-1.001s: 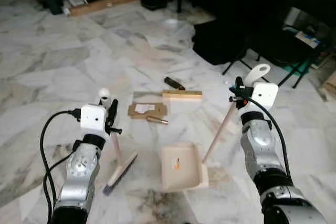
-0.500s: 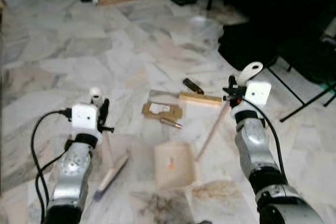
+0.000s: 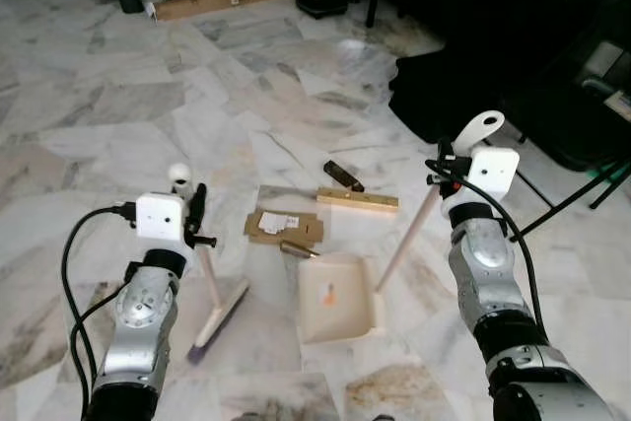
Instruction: Sweep floor
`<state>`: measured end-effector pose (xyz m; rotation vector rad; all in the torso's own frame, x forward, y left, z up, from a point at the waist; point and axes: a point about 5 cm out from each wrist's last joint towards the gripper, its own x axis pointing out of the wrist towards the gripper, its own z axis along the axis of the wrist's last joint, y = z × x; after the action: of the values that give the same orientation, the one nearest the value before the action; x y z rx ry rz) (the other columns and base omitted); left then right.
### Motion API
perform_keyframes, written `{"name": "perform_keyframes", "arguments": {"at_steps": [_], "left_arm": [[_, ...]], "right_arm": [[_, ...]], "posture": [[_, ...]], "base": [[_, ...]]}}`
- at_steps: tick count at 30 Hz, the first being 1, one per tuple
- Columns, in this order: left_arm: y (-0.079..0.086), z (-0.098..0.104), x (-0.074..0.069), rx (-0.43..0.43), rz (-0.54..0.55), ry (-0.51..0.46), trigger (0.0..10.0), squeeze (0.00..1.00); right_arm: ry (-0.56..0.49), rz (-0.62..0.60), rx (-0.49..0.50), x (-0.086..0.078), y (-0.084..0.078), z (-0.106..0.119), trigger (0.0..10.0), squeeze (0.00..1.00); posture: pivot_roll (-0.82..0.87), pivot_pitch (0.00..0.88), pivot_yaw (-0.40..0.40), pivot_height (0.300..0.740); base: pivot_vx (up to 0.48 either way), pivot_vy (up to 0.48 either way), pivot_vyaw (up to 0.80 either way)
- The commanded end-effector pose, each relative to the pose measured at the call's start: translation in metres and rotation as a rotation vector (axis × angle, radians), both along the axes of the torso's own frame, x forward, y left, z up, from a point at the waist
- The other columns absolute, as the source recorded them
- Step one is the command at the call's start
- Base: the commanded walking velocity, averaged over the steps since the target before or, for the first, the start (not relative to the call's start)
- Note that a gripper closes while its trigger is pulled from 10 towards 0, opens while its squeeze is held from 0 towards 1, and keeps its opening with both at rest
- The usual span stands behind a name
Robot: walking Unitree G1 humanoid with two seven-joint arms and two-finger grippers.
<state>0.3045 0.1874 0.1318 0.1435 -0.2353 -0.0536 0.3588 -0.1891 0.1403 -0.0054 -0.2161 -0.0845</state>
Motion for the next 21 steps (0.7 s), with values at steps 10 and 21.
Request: {"name": "perform_keyframes", "arguments": {"at_steps": [10,21], "left_arm": [[0.0060,0.0079,0.0001,-0.011,0.020,-0.043,10.0,0.00],[0.0103,0.0099,0.0012,-0.013,0.033,-0.051,10.0,0.00]], "right_arm": [[-0.061,0.009,-0.027,0.0032,-0.0002,0.0161,10.0,0.00],[-0.063,0.007,-0.027,0.0032,-0.0011,0.0165,10.0,0.00]], "posture": [[0.11,0.164,-0.030,0.740],[0.11,0.158,-0.031,0.740]], "base": [[0.416,0.000,0.00],[0.413,0.169,0.00]]}}
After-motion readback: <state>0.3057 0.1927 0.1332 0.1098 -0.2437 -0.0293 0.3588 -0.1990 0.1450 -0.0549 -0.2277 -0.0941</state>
